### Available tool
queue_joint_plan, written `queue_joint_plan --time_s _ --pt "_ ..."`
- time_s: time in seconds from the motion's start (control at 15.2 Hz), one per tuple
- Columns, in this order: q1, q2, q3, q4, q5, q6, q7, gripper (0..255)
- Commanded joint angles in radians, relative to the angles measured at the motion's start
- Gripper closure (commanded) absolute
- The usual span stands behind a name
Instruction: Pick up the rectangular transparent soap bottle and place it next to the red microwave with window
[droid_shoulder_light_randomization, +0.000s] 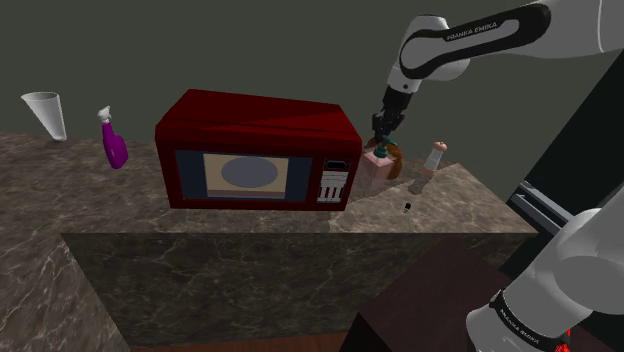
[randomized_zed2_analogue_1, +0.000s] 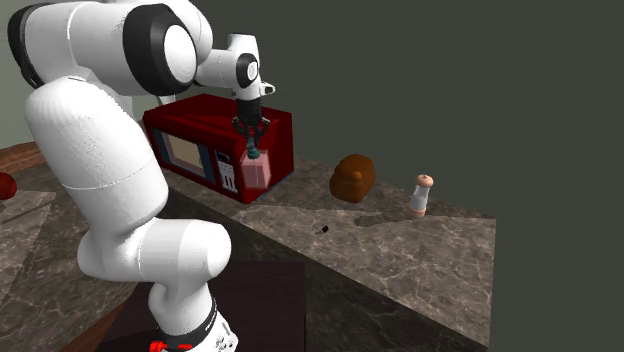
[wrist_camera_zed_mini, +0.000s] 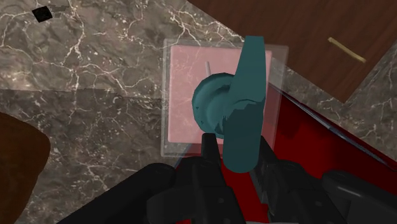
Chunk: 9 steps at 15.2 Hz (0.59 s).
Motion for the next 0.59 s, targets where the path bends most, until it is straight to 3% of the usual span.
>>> queue_joint_plan --time_s 0.0,0.53 --pt "-0.001 0.007 -0.001 -0.021 0.002 0.029 -0.003 255" --pt "0.0 0.05 -0.002 -0.085 0.012 0.135 -0.014 255"
